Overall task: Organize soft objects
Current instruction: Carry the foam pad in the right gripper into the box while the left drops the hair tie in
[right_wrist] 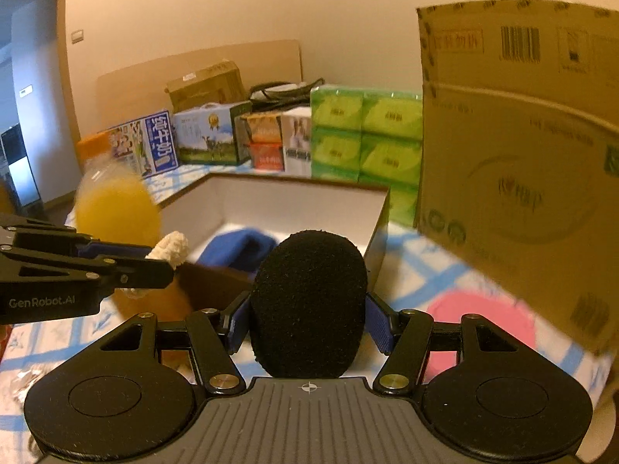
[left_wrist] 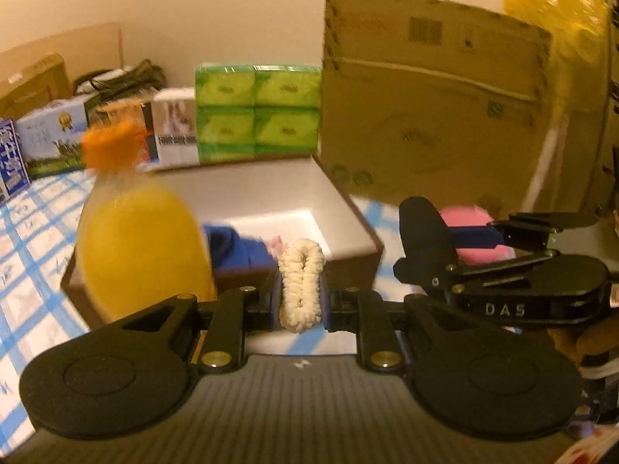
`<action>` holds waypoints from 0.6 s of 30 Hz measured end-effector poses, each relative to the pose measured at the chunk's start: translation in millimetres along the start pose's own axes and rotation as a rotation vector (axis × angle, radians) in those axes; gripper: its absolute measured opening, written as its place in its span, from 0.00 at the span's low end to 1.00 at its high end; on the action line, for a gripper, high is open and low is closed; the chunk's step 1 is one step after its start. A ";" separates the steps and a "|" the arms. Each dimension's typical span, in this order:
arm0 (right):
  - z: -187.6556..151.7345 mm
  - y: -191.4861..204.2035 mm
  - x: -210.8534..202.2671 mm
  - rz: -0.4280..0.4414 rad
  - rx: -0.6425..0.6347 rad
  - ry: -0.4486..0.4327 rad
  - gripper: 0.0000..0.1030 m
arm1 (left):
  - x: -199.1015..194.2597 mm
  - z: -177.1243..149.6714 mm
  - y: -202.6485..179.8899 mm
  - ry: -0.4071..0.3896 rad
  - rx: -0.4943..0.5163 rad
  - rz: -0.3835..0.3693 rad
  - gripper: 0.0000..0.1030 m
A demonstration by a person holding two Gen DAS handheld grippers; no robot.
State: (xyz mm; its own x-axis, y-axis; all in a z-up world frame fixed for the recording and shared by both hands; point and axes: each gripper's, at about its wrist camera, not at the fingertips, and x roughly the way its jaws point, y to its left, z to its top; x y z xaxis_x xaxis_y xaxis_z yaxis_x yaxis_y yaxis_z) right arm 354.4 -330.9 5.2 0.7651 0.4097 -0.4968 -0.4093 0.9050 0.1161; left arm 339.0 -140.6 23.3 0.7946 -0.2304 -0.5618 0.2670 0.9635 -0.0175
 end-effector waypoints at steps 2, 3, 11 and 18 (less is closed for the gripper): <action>14.0 -12.7 11.0 0.018 -0.004 0.001 0.60 | 12.6 16.0 -4.2 -0.006 -0.019 0.023 0.18; 20.3 -18.6 16.2 0.030 -0.002 0.002 0.59 | 19.7 24.1 -5.8 -0.009 -0.031 0.035 0.18; 64.3 -59.8 65.4 0.126 0.123 0.022 0.59 | 67.8 65.5 -0.4 -0.007 -0.090 0.144 0.18; 74.9 -75.6 103.4 0.212 0.269 0.070 0.60 | 101.0 73.5 14.9 0.028 -0.135 0.229 0.21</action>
State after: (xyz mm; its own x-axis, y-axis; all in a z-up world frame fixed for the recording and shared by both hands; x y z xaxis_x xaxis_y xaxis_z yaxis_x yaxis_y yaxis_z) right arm 501.7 -348.4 9.4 0.6377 0.5911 -0.4939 -0.4027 0.8024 0.4405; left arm 463.3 -159.5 27.0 0.8100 -0.0017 -0.5864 0.0051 1.0000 0.0041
